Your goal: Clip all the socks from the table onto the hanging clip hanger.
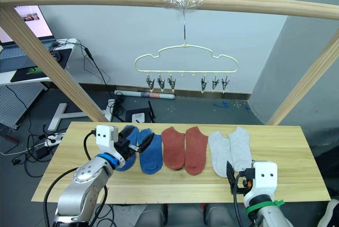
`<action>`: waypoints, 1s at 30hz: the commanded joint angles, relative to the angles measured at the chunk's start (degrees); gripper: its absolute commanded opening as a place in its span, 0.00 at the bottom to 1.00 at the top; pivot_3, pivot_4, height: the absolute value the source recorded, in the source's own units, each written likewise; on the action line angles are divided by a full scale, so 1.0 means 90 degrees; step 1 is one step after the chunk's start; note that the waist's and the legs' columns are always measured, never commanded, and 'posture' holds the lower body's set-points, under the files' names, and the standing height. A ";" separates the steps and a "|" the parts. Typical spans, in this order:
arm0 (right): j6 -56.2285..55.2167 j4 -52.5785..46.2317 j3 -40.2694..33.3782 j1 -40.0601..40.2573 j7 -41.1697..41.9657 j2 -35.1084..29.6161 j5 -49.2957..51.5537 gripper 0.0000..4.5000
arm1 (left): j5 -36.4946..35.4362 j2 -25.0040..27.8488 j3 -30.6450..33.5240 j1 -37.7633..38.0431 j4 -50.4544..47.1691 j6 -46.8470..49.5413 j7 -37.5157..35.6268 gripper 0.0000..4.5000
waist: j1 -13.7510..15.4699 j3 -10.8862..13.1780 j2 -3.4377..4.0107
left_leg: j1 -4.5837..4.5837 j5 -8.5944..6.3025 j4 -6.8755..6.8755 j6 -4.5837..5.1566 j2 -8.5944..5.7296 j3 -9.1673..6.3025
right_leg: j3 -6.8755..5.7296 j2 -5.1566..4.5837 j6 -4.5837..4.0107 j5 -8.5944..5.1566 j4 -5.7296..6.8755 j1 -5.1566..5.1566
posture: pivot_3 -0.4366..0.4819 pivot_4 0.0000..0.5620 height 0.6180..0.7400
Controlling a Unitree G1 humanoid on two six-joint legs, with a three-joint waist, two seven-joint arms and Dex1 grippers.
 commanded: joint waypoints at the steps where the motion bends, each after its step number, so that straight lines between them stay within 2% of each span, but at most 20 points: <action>1: -0.0121 -0.0198 0.0000 0.0032 0.0033 0.0001 0.0033 1.00 | -0.0038 0.0026 0.0036 -0.0001 -0.0132 -0.0082 -0.0029 1.00 | 0.0001 0.0000 0.0000 | 0.0000 0.0000 0.0000 0.0000 0.0000 0.0000 | 0.0000 0.0000 0.0000 0.0000 0.0000 0.0000 | 0.49 0.34 1.00; 11: -0.0198 -0.0118 0.0014 0.0080 0.0102 -0.0001 0.0015 1.00 | -0.0192 -0.0031 0.0131 -0.0049 -0.0257 0.0213 0.0107 1.00 | 0.0001 0.0000 0.0000 | 0.0000 0.0000 0.0000 0.0000 0.0000 0.0000 | 0.0000 0.0000 -0.0001 -0.0001 0.0000 0.0000 | 0.49 0.34 1.00; 14: -0.0210 -0.0107 0.0012 0.0089 0.0103 0.0004 0.0011 1.00 | -0.0134 -0.0010 0.0191 -0.0075 -0.0184 -0.0058 0.0143 0.87 | 0.0002 0.0000 0.0000 | 0.0000 0.0000 0.0000 0.0000 0.0000 0.0000 | 0.0000 0.0000 -0.0001 -0.0001 0.0000 0.0000 | 0.49 0.34 1.00; 20: -0.0150 -0.0165 0.0002 0.0046 0.0096 -0.0010 0.0028 1.00 | -0.0187 0.0037 0.0208 -0.0131 -0.0256 0.0128 0.0185 0.48 | 0.0002 0.0001 0.0000 | 0.0000 0.0000 0.0000 0.0000 0.0000 0.0000 | 0.0000 0.0000 -0.0001 -0.0001 0.0000 -0.0001 | 0.49 0.34 1.00; 25: 0.0369 -0.0524 -0.0166 -0.0367 0.0314 -0.0392 0.0239 1.00 | -0.0075 -0.0072 0.0139 -0.0401 -0.0219 0.0158 0.0370 0.48 | 0.0002 0.0001 0.0000 | -0.0002 0.0000 0.0002 0.0000 0.0000 0.0000 | 0.0001 0.0000 -0.0001 0.0000 -0.0002 0.0000 | 0.49 0.34 1.00; 30: 0.1389 -0.0844 -0.0878 -0.1470 0.0864 -0.1296 0.1019 1.00 | 0.0002 -0.0249 0.0030 -0.1102 -0.0021 0.0386 0.0679 0.48 | 0.0006 0.0000 -0.0001 | -0.0008 0.0001 0.0019 0.0001 -0.0005 -0.0001 | 0.0000 0.0003 0.0041 0.0024 -0.0001 0.0003 | 0.50 0.33 1.00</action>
